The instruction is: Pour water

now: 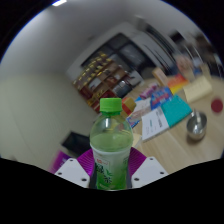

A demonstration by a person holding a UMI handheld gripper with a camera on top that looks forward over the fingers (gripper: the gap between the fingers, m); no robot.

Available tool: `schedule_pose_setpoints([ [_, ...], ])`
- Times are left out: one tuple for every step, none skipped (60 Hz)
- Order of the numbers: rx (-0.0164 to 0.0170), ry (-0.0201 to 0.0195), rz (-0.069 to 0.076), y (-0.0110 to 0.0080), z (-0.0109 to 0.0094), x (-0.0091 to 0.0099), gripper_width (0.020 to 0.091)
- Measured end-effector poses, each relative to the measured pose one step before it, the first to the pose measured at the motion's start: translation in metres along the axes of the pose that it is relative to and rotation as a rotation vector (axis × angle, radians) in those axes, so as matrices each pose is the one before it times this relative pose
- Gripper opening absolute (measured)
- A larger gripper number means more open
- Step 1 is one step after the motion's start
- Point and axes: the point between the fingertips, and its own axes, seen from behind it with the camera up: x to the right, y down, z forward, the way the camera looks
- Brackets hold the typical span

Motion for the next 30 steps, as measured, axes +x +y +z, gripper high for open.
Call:
schedule_pose_setpoints([
  [0.00139, -0.01005, 0.0786, -0.00901, 0.00045, 0.00317, 0.0416],
  [0.00254, -0.01006, 0.0790, -0.00904, 0.00054, 0.00299, 0.0415],
  [0.00270, -0.00924, 0.0796, -0.00846, 0.00045, 0.00265, 0.0415],
  [0.01750, 0.01355, 0.0903, -0.00318, 0.00162, -0.00990, 0.0415],
  [-0.01017, -0.02305, 0.0805, -0.00925, -0.00370, 0.00554, 0.0415],
  [0.00257, -0.01879, 0.0779, -0.00684, 0.00695, 0.00751, 0.0414],
  [-0.00688, -0.02333, 0.0860, -0.00638, 0.00055, 0.00106, 0.0413],
  [-0.01063, -0.02014, 0.0979, -0.00528, -0.00714, -0.00584, 0.0414],
  [-0.00316, -0.02992, 0.0866, -0.00638, 0.00559, 0.00331, 0.0411],
  [-0.00287, -0.02665, 0.0943, -0.00597, -0.00100, -0.00240, 0.0411],
  [-0.00044, -0.02761, 0.0911, -0.00627, -0.00165, -0.00286, 0.0413],
  [-0.00018, -0.02949, 0.0799, -0.00688, 0.00044, -0.00046, 0.0415],
  [0.00306, -0.01682, 0.0784, -0.00409, -0.00724, -0.00609, 0.0415],
  [0.02649, -0.00004, 0.0663, 0.00527, -0.00067, -0.00365, 0.0414],
  [-0.00009, -0.01563, 0.0307, -0.01207, 0.00633, 0.00480, 0.0414],
  [0.00878, 0.00008, 0.0284, -0.00772, -0.00054, 0.00346, 0.0414],
  [0.00066, 0.00056, 0.0185, -0.01022, -0.00611, 0.00465, 0.0413],
  [0.01649, 0.00944, 0.0121, -0.00324, 0.00464, 0.00460, 0.0416],
  [-0.00113, 0.00262, 0.0102, -0.00858, -0.00589, 0.00465, 0.0417],
  [0.00597, 0.00507, 0.0123, -0.00404, 0.00008, 0.00390, 0.0416],
  [0.00545, 0.00213, 0.0168, -0.00332, -0.00020, 0.00246, 0.0416],
  [0.00491, -0.00087, 0.0238, -0.00272, -0.00115, 0.00148, 0.0418],
  [0.00443, -0.00496, 0.0283, -0.00240, -0.00040, 0.00081, 0.0417],
  [0.01439, -0.00105, 0.0317, 0.01059, -0.01490, -0.00953, 0.0414],
  [0.00060, -0.01152, 0.0311, 0.00019, -0.00318, -0.00217, 0.0415],
  [0.00201, -0.01427, 0.0270, -0.00036, -0.00297, -0.00235, 0.0417],
  [0.00559, -0.01498, 0.0251, 0.00232, 0.00887, 0.00341, 0.0420],
  [0.00302, -0.01343, 0.0184, -0.00009, -0.00320, -0.00295, 0.0415],
  [0.00307, -0.01022, 0.0151, -0.00007, -0.00214, -0.00263, 0.0416],
  [-0.00085, -0.00689, 0.0101, -0.00252, -0.01257, -0.00741, 0.0415],
])
